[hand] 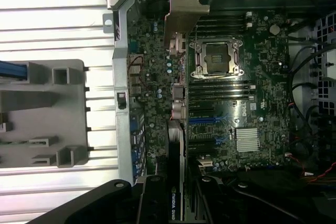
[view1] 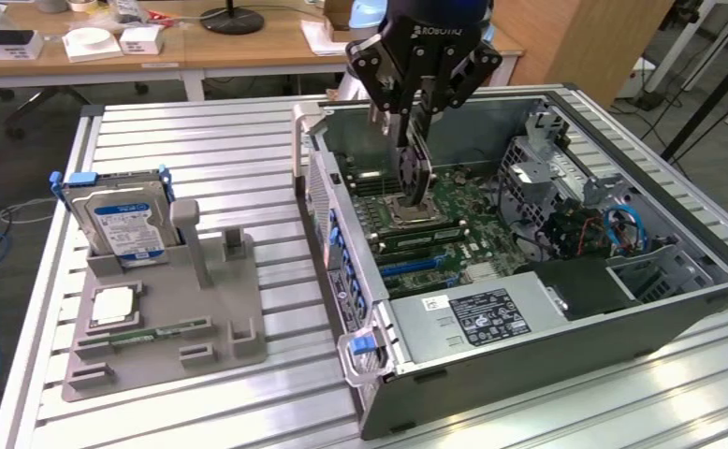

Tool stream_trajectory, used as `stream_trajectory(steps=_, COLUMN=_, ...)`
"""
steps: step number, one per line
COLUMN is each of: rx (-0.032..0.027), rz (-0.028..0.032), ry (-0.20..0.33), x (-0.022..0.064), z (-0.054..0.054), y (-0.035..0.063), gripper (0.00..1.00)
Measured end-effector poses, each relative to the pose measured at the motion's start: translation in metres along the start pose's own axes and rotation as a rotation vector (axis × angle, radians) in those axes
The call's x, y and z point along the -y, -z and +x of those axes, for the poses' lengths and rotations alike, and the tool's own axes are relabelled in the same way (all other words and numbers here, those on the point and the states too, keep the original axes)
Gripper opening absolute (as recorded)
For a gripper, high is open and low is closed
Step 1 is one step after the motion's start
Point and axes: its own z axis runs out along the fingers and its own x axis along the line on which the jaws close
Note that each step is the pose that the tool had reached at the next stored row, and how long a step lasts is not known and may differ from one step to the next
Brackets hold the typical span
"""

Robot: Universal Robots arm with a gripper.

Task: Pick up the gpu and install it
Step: 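Pick up the gpu and move the gpu toward the slot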

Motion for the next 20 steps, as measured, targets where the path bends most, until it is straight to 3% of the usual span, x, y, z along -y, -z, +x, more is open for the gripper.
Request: stream_trajectory(steps=20, rx=0.0, rz=0.0, ry=0.0, x=-0.0004, z=-0.0058, y=-0.0002, gripper=0.26)
